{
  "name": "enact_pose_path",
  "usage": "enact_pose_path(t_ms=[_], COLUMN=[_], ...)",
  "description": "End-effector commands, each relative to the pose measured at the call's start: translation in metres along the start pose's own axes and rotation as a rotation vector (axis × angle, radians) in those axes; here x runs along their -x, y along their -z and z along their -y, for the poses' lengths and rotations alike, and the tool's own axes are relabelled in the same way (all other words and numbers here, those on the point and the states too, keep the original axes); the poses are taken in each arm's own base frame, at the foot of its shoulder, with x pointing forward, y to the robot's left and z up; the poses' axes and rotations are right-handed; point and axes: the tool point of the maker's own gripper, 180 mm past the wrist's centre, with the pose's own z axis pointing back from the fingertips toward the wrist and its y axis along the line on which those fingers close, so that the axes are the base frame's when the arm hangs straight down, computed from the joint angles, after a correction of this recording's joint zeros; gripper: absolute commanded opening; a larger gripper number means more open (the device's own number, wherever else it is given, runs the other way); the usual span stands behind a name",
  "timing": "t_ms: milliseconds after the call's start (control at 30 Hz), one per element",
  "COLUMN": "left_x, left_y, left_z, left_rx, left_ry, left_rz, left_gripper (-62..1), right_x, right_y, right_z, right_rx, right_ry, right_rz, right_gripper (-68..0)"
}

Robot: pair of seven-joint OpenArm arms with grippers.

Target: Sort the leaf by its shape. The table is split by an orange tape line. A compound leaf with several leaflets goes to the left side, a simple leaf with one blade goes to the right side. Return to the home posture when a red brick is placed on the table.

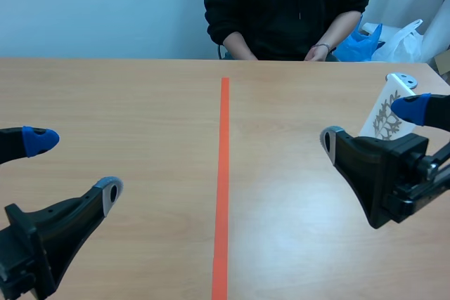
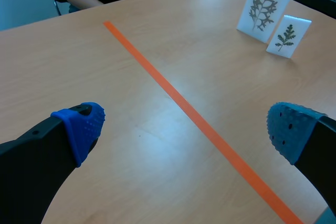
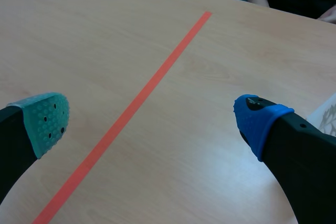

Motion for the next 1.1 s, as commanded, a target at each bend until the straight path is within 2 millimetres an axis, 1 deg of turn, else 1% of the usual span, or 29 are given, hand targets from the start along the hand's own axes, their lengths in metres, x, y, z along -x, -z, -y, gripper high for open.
enact_pose_path(t_ms=[0, 300, 1067], left_x=[-0.0089, -0.0089, -0.0089], left_y=[0.001, 0.001, 0.001], left_z=[0.001, 0.001, 0.001], left_rx=[0.003, 0.003, 0.003], left_ry=[0.001, 0.001, 0.001], left_rz=[0.032, 0.032, 0.032], left_gripper=[1.4, 1.4, 1.4], right_x=[-0.0047, -0.0044, -0.004], right_y=[-0.0002, -0.0002, -0.0002], right_z=[0.0011, 0.005, 0.0054], right_rx=[0.0, 0.023, 0.026], right_ry=[0.003, 0.005, 0.01], right_rz=[0.023, 0.022, 0.024], right_gripper=[-1.9, -1.9, -1.9])
